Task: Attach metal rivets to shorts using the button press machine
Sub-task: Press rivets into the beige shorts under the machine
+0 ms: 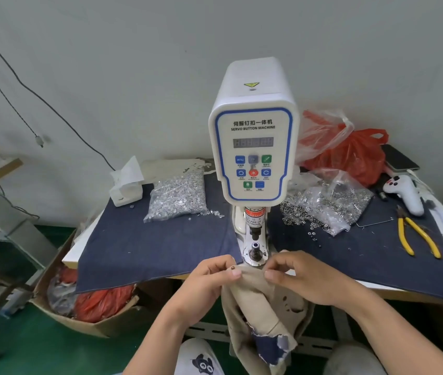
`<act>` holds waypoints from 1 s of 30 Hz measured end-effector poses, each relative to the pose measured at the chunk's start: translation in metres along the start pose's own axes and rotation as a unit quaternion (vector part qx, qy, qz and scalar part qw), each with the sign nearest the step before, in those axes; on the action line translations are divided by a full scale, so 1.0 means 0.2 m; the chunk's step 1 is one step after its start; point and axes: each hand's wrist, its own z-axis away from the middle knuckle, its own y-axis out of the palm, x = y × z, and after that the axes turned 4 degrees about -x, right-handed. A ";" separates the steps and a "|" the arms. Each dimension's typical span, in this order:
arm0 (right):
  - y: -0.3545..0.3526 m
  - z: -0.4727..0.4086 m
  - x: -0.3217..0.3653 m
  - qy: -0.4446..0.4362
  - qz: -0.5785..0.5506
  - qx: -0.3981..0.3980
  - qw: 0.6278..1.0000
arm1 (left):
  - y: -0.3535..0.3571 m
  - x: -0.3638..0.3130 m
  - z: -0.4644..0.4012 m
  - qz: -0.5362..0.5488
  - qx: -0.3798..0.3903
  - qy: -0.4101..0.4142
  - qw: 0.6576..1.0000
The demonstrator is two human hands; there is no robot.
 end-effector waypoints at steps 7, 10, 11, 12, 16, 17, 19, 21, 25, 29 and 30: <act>0.06 -0.05 0.03 0.019 -0.081 -0.035 0.996 | 0.05 -0.03 -0.03 -0.124 -0.120 -0.016 0.985; 0.03 -0.06 -0.03 0.051 -0.106 -0.084 0.989 | 0.04 -0.06 -0.04 -0.064 -0.158 -0.038 0.985; 0.01 -0.08 -0.06 0.064 -0.088 -0.133 0.985 | 0.03 -0.07 -0.06 -0.028 -0.182 -0.050 0.982; -0.03 -0.10 -0.11 0.077 -0.030 -0.199 0.976 | 0.02 -0.08 -0.07 0.005 -0.209 -0.060 0.976; -0.21 -0.19 -0.32 0.177 0.289 -0.345 0.875 | -0.11 -0.16 -0.19 0.003 -0.371 -0.081 0.925; -0.24 -0.20 -0.36 0.201 0.327 -0.339 0.859 | -0.16 -0.18 -0.23 -0.067 -0.400 -0.073 0.911; -0.23 -0.24 -0.42 0.222 0.379 -0.328 0.836 | -0.26 -0.22 -0.32 -0.211 -0.428 -0.047 0.878; -0.21 -0.26 -0.46 0.215 0.395 -0.339 0.826 | -0.33 -0.22 -0.42 -0.303 -0.425 -0.039 0.852; -0.16 -0.25 -0.52 0.168 0.378 -0.390 0.822 | -0.41 -0.09 -0.57 -0.441 -0.414 -0.077 0.792; -0.16 -0.25 -0.52 0.166 0.366 -0.410 0.819 | -0.43 0.02 -0.64 -0.460 -0.434 -0.108 0.767; -0.16 -0.26 -0.51 0.167 0.356 -0.415 0.820 | -0.44 0.03 -0.64 -0.462 -0.439 -0.114 0.762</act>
